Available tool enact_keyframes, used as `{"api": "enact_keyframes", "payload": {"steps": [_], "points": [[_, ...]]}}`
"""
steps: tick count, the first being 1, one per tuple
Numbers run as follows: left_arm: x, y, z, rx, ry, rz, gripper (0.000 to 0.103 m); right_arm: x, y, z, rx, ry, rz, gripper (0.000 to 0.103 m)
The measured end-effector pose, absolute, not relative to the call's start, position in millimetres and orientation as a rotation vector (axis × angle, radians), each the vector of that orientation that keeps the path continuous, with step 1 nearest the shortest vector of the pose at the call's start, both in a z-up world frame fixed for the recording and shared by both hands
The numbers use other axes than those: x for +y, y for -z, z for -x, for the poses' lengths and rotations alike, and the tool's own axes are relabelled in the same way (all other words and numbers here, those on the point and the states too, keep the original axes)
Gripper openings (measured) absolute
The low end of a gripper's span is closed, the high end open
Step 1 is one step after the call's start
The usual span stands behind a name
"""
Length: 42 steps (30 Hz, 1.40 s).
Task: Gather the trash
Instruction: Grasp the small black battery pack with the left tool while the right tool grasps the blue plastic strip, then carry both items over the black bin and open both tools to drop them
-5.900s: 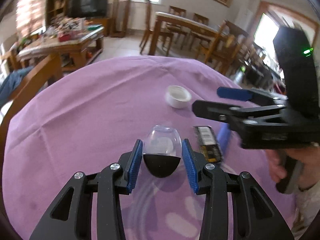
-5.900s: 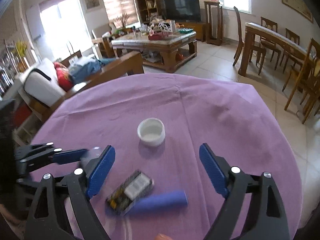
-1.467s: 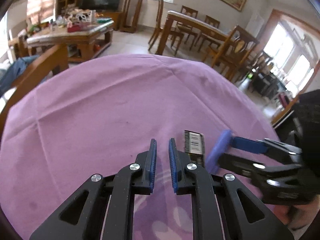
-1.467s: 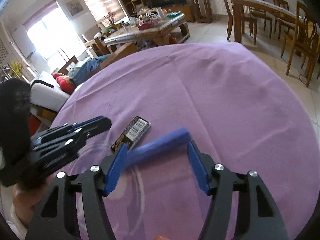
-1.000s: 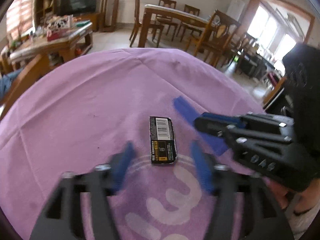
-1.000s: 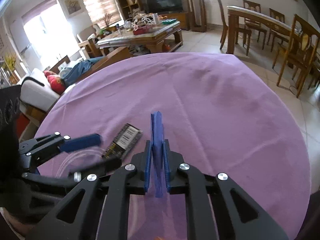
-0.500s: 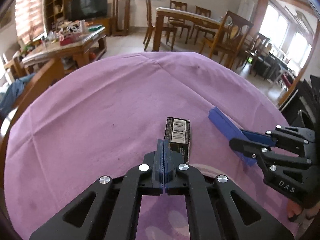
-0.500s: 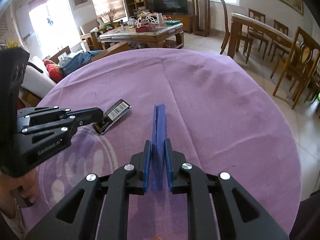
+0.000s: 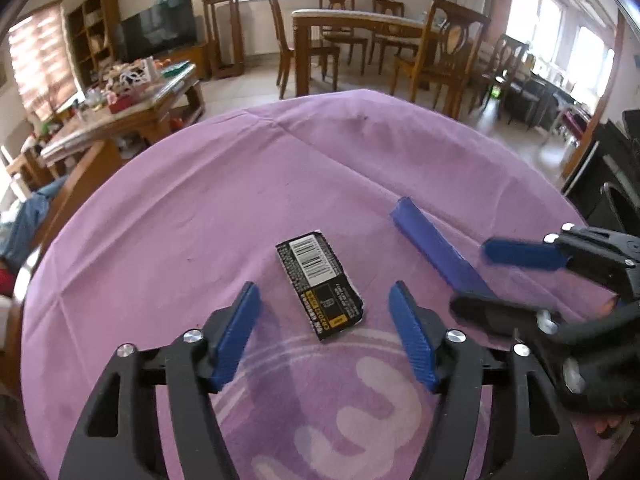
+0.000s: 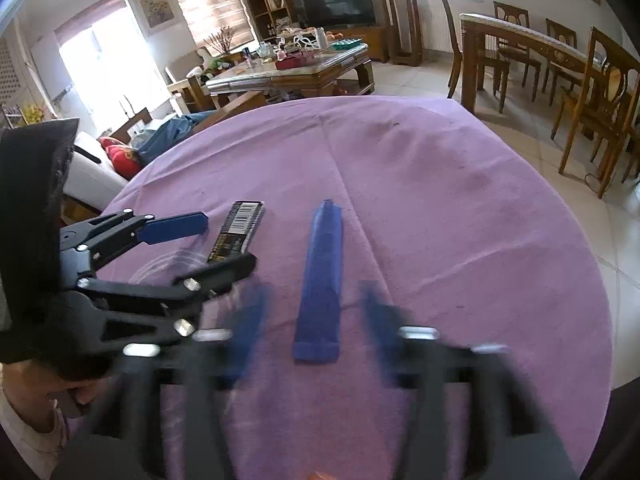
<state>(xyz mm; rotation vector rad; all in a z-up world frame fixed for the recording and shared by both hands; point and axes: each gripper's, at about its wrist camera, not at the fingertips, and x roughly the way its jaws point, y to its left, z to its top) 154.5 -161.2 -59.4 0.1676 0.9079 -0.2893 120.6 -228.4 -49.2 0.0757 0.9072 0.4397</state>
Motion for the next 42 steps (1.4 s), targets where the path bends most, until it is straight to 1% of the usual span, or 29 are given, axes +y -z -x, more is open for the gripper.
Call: {"api": "enact_keyframes", "payload": {"steps": [2, 3, 4, 5, 9, 10, 11, 12, 13, 14, 17, 21, 30, 35, 39, 42], "points": [[-159, 60, -157, 0.903, 0.287, -0.174, 0.066, -225, 52, -122, 0.912, -0.433, -0.068, 0.060], [-157, 59, -159, 0.898, 0.282, -0.175, 0.054, -224, 53, -123, 0.917, -0.437, -0.068, 0.060], [-156, 58, -160, 0.893, 0.276, -0.177, 0.039, -222, 53, -123, 0.918, -0.436, -0.061, 0.060], [-154, 58, -162, 0.888, 0.262, -0.183, 0.031, -218, 53, -123, 0.916, -0.433, -0.043, 0.060], [-150, 58, -165, 0.883, 0.249, -0.181, 0.030, -209, 54, -121, 0.907, -0.422, 0.030, 0.058], [-149, 58, -163, 0.878, 0.238, -0.184, 0.029, -205, 54, -121, 0.905, -0.416, 0.050, 0.054], [-148, 57, -163, 0.876, 0.237, -0.178, 0.029, -200, 54, -121, 0.898, -0.405, 0.086, 0.042], [-145, 56, -163, 0.870, 0.241, -0.165, 0.029, -198, 54, -120, 0.892, -0.393, 0.111, 0.036], [-142, 55, -162, 0.866, 0.245, -0.152, 0.029, -194, 54, -120, 0.884, -0.389, 0.138, 0.026], [-140, 55, -162, 0.866, 0.246, -0.147, 0.029, -191, 54, -120, 0.889, -0.406, 0.137, 0.020], [-135, 53, -158, 0.860, 0.256, -0.123, 0.029, -191, 54, -121, 0.887, -0.399, 0.134, 0.019], [-127, 43, -147, 0.832, 0.281, -0.088, 0.029, -207, 46, -116, 0.857, -0.426, 0.025, 0.019], [-135, 4, -114, 0.729, 0.380, -0.042, 0.029, -286, -5, -84, 0.697, -0.407, -0.187, 0.019], [-180, -24, -92, 0.651, 0.472, -0.040, 0.029, -353, -30, -46, 0.579, -0.345, -0.264, 0.019], [-236, -39, -73, 0.612, 0.582, -0.070, 0.029, -411, -40, -11, 0.508, -0.274, -0.309, 0.019], [-295, -42, -57, 0.603, 0.693, -0.108, 0.029, -457, -42, 15, 0.475, -0.203, -0.341, 0.019]]}}
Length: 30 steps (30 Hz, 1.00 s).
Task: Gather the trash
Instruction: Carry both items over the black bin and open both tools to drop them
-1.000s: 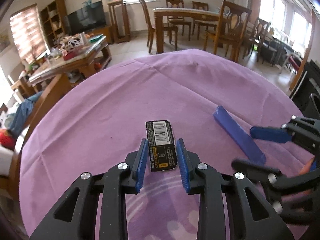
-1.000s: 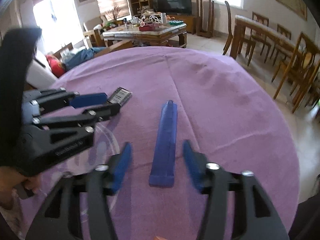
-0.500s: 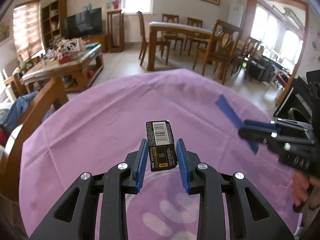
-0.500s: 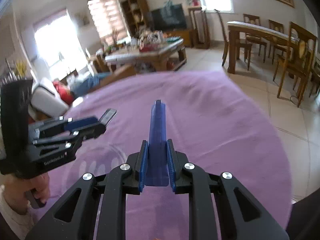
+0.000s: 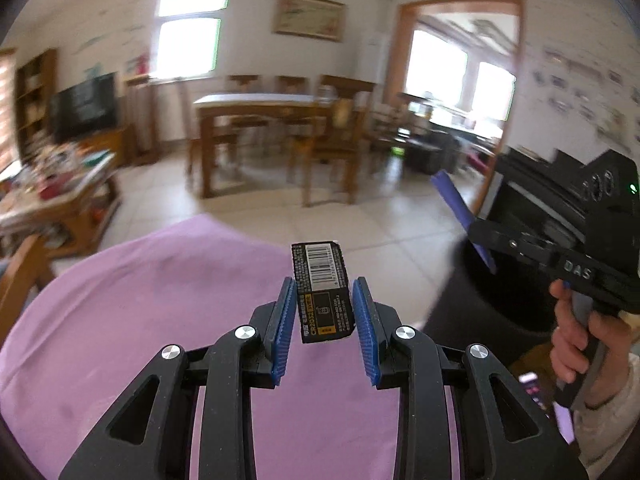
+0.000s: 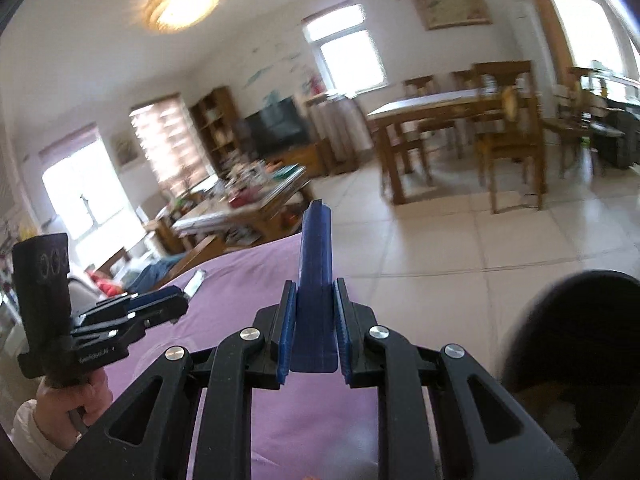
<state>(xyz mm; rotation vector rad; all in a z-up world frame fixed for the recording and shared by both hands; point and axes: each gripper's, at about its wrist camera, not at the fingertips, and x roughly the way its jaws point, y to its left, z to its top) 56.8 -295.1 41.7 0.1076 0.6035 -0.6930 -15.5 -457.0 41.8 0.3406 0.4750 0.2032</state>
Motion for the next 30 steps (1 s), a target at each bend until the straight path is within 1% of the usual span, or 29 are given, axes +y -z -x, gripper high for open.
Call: {"api": "enact_keyframes", "payload": {"steps": [6, 11, 18, 22, 23, 24, 25, 26, 27, 28, 30], "points": [[-394, -28, -35, 0.633, 0.890, -0.128, 0.029, -545, -32, 70, 0.438, -0.046, -0.426, 0.019], [-466, -6, -20, 0.683, 1.022, -0.129, 0.029, -604, -14, 109, 0.423, 0.065, -0.506, 0.019], [-536, 28, -5, 0.754, 1.110, -0.151, 0.029, -638, 17, 127, 0.440, 0.126, -0.571, 0.019], [-571, 43, 3, 0.756, 1.138, -0.194, 0.030, -651, 29, 130, 0.457, 0.124, -0.592, 0.024], [-578, 45, 5, 0.755, 1.141, -0.212, 0.031, -650, 31, 130, 0.466, 0.122, -0.592, 0.040], [-585, 46, 3, 0.754, 1.140, -0.223, 0.038, -650, 33, 128, 0.476, 0.118, -0.593, 0.056], [-590, 47, 6, 0.759, 1.135, -0.245, 0.063, -652, 36, 128, 0.481, 0.120, -0.597, 0.090], [-591, 47, 6, 0.753, 1.119, -0.256, 0.077, -655, 38, 129, 0.478, 0.123, -0.605, 0.096], [-590, 48, 7, 0.735, 1.098, -0.262, 0.095, -656, 39, 133, 0.469, 0.126, -0.611, 0.096], [-587, 47, 9, 0.702, 1.080, -0.266, 0.097, -652, 39, 135, 0.471, 0.129, -0.606, 0.096], [-584, 47, 12, 0.694, 1.087, -0.285, 0.097, -650, 38, 137, 0.465, 0.139, -0.594, 0.096]]}}
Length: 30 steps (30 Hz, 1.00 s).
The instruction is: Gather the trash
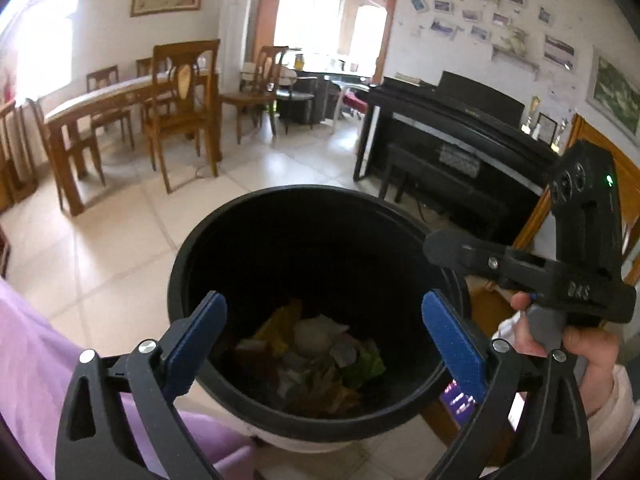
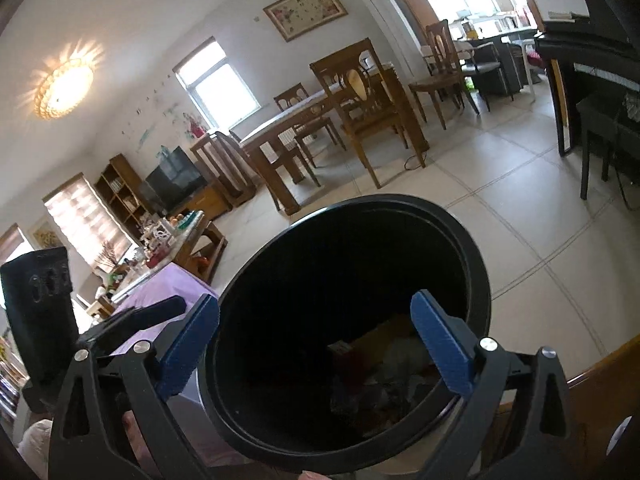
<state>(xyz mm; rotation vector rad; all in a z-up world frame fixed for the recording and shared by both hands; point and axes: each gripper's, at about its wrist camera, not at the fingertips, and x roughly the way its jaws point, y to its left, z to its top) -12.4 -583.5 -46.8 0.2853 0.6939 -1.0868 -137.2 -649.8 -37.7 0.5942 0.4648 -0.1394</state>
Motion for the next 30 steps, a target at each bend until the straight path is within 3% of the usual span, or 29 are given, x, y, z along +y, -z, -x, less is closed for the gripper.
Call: {"api": "enact_keyframes", "payload": {"steps": [15, 30], "points": [[-478, -3, 18, 0.596, 0.959, -0.219, 0.098, -600, 9, 124, 0.461, 0.073, -0.521, 0.097], [-211, -23, -3, 0.531, 0.274, -0.062, 0.098, -391, -23, 35, 0.521, -0.250, -0.339, 0.097]]}}
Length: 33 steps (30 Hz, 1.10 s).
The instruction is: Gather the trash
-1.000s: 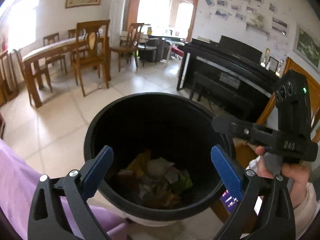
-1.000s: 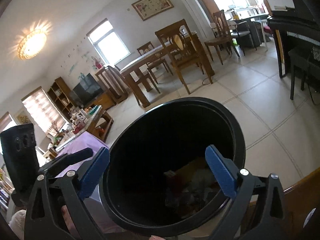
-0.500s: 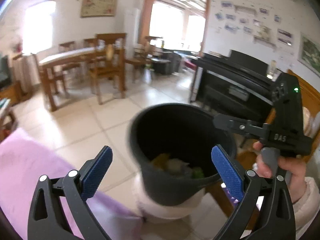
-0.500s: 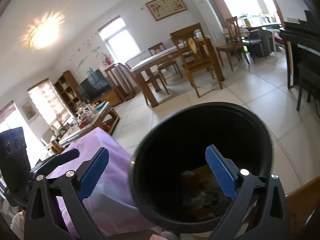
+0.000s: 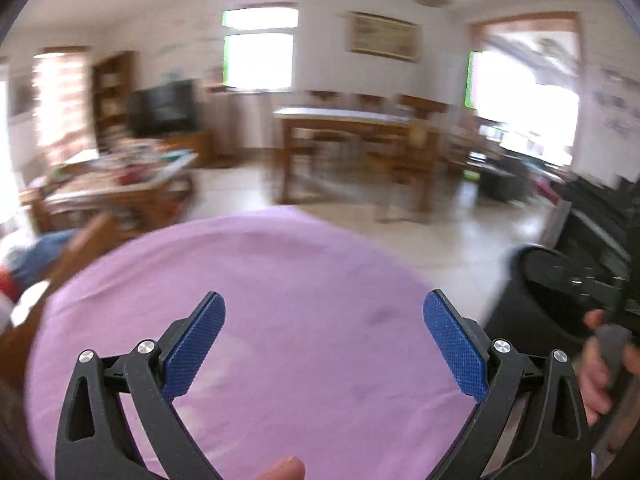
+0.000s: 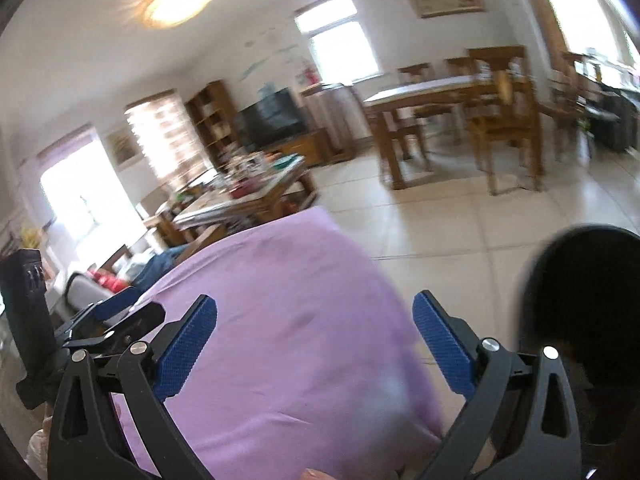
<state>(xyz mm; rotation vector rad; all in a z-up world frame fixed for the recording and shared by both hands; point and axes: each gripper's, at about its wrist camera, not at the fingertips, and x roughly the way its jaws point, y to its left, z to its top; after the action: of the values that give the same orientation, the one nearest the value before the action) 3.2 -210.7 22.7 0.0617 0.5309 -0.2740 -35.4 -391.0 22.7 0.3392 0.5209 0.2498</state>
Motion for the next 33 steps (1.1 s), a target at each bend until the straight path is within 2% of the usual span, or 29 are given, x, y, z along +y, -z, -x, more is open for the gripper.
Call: {"api": "enact_keyframes", "payload": {"steps": [6, 14, 33], "points": [[-121, -19, -2, 0.531, 0.103, -0.025, 0.098, -308, -25, 9, 0.497, -0.340, -0.263, 0.098], [-49, -9, 0, 0.549, 0.003, 0.043, 0.098, -246, -26, -4, 0.416, -0.320, -0.153, 0.098], [-51, 11, -20, 0.590, -0.016, 0.076, 0.098, -207, -17, -8, 0.358, -0.223, -0.023, 0.098]]}}
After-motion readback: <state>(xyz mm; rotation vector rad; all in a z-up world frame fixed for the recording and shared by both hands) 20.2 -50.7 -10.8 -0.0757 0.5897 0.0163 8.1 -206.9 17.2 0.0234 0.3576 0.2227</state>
